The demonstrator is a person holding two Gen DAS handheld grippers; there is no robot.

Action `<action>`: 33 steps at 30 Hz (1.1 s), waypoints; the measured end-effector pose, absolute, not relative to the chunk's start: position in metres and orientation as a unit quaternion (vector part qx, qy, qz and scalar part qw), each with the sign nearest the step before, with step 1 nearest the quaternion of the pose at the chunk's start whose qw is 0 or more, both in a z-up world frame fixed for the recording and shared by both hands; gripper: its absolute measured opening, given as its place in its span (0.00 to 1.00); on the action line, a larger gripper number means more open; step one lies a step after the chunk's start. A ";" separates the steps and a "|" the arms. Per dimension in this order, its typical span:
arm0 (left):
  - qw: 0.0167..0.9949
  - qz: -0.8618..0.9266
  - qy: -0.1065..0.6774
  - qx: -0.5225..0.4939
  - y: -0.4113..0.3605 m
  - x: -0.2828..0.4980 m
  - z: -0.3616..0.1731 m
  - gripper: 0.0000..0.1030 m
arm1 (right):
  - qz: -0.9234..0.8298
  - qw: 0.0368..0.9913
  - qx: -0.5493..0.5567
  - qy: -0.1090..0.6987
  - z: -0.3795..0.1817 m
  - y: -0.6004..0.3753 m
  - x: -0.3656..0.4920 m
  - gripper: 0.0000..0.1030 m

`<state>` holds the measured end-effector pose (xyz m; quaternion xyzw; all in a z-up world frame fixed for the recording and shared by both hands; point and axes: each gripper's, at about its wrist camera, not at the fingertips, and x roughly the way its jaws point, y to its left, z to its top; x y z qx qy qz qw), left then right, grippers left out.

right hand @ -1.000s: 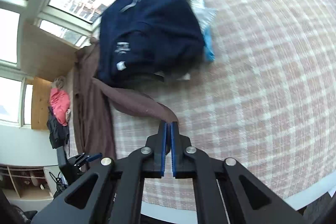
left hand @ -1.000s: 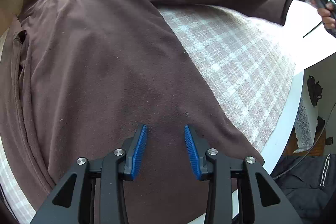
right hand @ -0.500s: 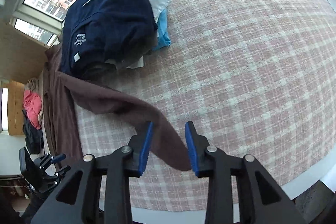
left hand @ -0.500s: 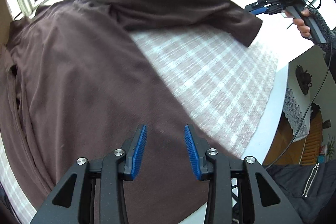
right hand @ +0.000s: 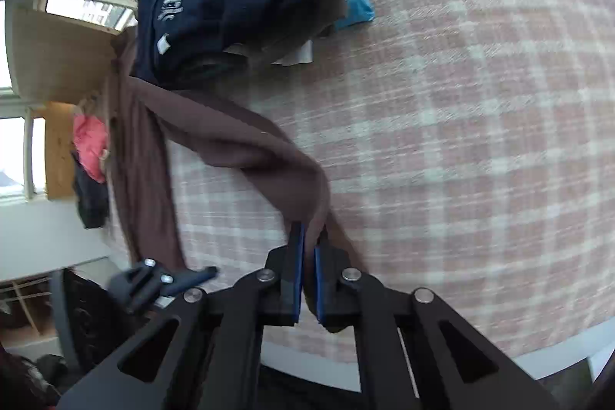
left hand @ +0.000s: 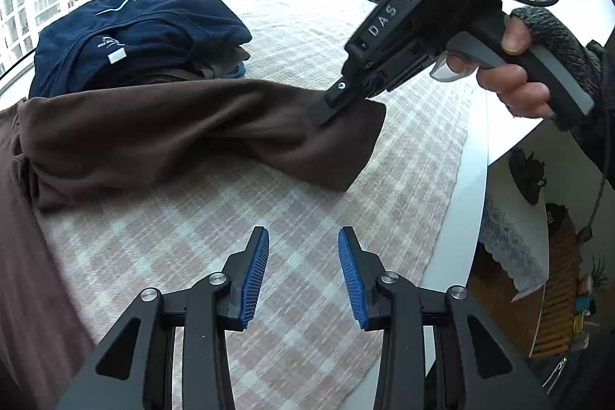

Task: Fold clothes
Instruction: 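Grasp the brown sleeve cuff with the right gripper and lay it across the body, then open the right gripper to release the sleeve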

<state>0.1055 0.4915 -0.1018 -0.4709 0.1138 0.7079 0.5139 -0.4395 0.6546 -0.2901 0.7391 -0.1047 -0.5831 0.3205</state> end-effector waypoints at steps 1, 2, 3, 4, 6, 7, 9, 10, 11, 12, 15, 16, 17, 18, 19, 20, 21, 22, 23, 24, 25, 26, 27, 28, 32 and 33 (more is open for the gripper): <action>0.511 0.712 0.107 -0.468 0.491 0.108 -0.099 0.35 | -0.577 0.327 0.740 -0.112 -0.288 0.649 -0.435 0.05; 0.507 0.719 0.102 -0.464 0.488 0.109 -0.096 0.35 | -0.570 0.332 0.741 -0.120 -0.286 0.643 -0.430 0.05; 0.500 0.726 0.098 -0.461 0.484 0.109 -0.092 0.35 | -0.564 0.338 0.742 -0.128 -0.284 0.637 -0.425 0.05; 0.492 0.733 0.095 -0.460 0.479 0.107 -0.088 0.35 | -0.558 0.344 0.743 -0.136 -0.282 0.631 -0.421 0.05; 0.478 0.739 0.077 -0.468 0.468 0.101 -0.084 0.35 | -0.544 0.356 0.745 -0.151 -0.278 0.620 -0.411 0.06; 0.473 0.740 0.070 -0.473 0.464 0.099 -0.084 0.35 | -0.545 0.359 0.743 -0.145 -0.275 0.616 -0.410 0.06; 0.460 0.745 0.068 -0.478 0.456 0.097 -0.084 0.35 | -0.553 0.365 0.740 -0.120 -0.270 0.608 -0.411 0.07; 0.451 0.753 0.076 -0.473 0.452 0.097 -0.084 0.35 | -0.556 0.368 0.737 -0.108 -0.267 0.604 -0.411 0.07; 0.442 0.761 0.087 -0.466 0.447 0.097 -0.084 0.35 | -0.560 0.370 0.735 -0.096 -0.264 0.601 -0.411 0.07; 0.432 0.769 0.095 -0.462 0.443 0.096 -0.085 0.35 | -0.563 0.373 0.733 -0.084 -0.261 0.597 -0.412 0.07; 0.426 0.769 0.090 -0.468 0.436 0.088 -0.091 0.28 | -0.573 0.380 0.725 -0.048 -0.252 0.586 -0.413 0.08; 0.424 0.769 0.087 -0.471 0.434 0.085 -0.093 0.14 | -0.576 0.382 0.722 -0.036 -0.249 0.582 -0.413 0.08; 0.423 0.768 0.085 -0.474 0.431 0.082 -0.095 0.05 | -0.579 0.384 0.719 -0.024 -0.247 0.578 -0.414 0.08; 0.425 0.768 0.082 -0.473 0.429 0.082 -0.095 0.04 | -0.582 0.386 0.716 -0.011 -0.244 0.575 -0.414 0.08; 0.429 0.767 0.080 -0.470 0.426 0.083 -0.094 0.04 | -0.584 0.388 0.713 0.001 -0.241 0.571 -0.414 0.08; 0.433 0.767 0.078 -0.467 0.423 0.084 -0.093 0.03 | -0.587 0.390 0.709 0.013 -0.238 0.567 -0.415 0.09; 0.437 0.766 0.075 -0.464 0.420 0.085 -0.092 0.03 | -0.590 0.392 0.706 0.025 -0.235 0.563 -0.415 0.13; 0.441 0.766 0.074 -0.462 0.418 0.086 -0.090 0.03 | -0.592 0.394 0.702 0.037 -0.232 0.560 -0.415 0.15; 0.446 0.764 0.071 -0.461 0.417 0.089 -0.087 0.03 | -0.594 0.396 0.698 0.049 -0.229 0.556 -0.416 0.18; 0.453 0.761 0.066 -0.460 0.416 0.092 -0.084 0.03 | -0.597 0.397 0.694 0.061 -0.226 0.552 -0.416 0.19; 0.459 0.758 0.063 -0.458 0.415 0.095 -0.080 0.03 | -0.611 0.402 0.677 0.081 -0.218 0.544 -0.422 0.22; 0.465 0.756 0.061 -0.456 0.414 0.098 -0.077 0.03 | -0.630 0.408 0.652 0.103 -0.207 0.534 -0.430 0.29; 0.470 0.756 0.059 -0.452 0.413 0.102 -0.074 0.03 | -0.646 0.416 0.629 0.119 -0.199 0.522 -0.439 0.36; 0.474 0.756 0.059 -0.447 0.413 0.107 -0.071 0.03 | -0.656 0.428 0.607 0.138 -0.194 0.506 -0.446 0.38; 0.483 0.751 0.042 -0.447 0.406 0.117 -0.062 0.03 | -0.661 0.452 0.565 0.200 -0.199 0.433 -0.474 0.40; 0.483 0.751 0.032 -0.449 0.401 0.118 -0.060 0.03 | -0.658 0.455 0.565 0.200 -0.203 0.417 -0.481 0.40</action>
